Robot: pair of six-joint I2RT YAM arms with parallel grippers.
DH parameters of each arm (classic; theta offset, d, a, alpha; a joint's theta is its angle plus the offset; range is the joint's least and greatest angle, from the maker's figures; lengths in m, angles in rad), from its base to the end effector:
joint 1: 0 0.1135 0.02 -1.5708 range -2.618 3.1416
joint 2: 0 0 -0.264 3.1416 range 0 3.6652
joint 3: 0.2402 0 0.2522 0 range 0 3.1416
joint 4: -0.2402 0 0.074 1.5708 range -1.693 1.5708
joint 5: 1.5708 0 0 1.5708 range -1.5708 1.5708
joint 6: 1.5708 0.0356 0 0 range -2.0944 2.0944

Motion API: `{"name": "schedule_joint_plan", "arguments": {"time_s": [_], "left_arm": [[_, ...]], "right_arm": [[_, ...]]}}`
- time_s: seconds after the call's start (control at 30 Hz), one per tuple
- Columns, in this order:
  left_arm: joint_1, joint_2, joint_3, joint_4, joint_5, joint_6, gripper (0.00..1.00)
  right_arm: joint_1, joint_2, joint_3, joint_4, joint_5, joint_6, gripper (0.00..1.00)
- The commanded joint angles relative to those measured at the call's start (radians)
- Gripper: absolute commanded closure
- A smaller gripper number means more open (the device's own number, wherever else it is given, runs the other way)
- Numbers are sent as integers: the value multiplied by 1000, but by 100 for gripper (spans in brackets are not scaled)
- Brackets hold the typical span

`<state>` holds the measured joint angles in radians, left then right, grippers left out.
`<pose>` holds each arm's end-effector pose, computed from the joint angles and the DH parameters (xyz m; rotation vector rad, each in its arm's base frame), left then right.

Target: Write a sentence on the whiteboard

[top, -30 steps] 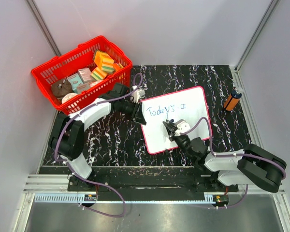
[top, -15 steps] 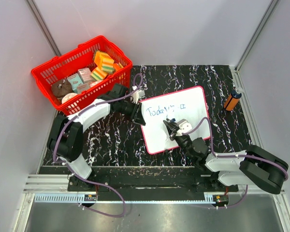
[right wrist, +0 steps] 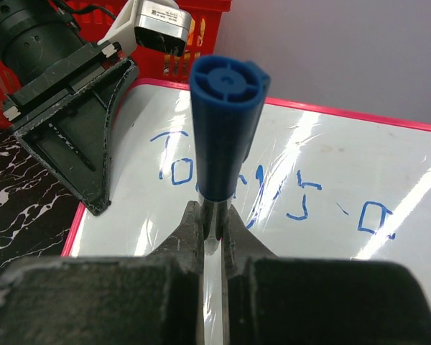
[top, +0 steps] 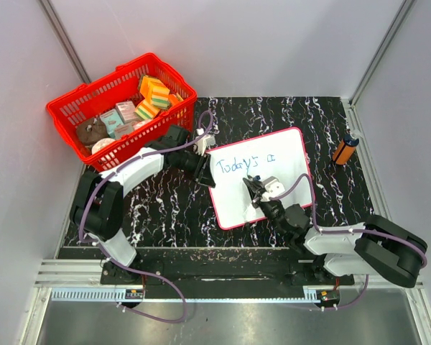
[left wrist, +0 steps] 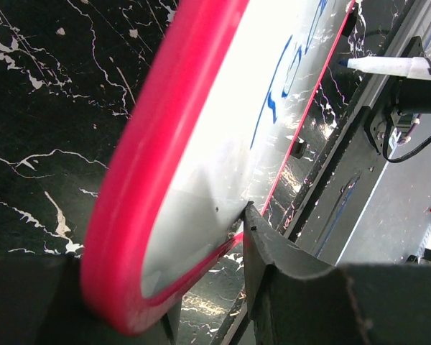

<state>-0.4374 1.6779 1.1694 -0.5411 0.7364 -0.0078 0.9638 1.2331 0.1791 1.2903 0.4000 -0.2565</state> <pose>0.2991 -0.1663 0.2221 0.8089 2.4630 -1.1222 0.1309 0.1642 0.2043 -0.4773 1.2745 0.3288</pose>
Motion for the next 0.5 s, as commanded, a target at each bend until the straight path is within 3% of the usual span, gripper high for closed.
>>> {"name": "schedule_joint_plan", "arguments": {"time_s": [0.0, 0.47], "left_arm": [[-29, 59, -53, -80, -289, 227, 65], [-29, 49, -54, -76, -275, 230, 64]], "right_arm": [[10, 31, 42, 198, 8, -20, 100], [9, 101, 63, 219, 2, -18, 100]]}}
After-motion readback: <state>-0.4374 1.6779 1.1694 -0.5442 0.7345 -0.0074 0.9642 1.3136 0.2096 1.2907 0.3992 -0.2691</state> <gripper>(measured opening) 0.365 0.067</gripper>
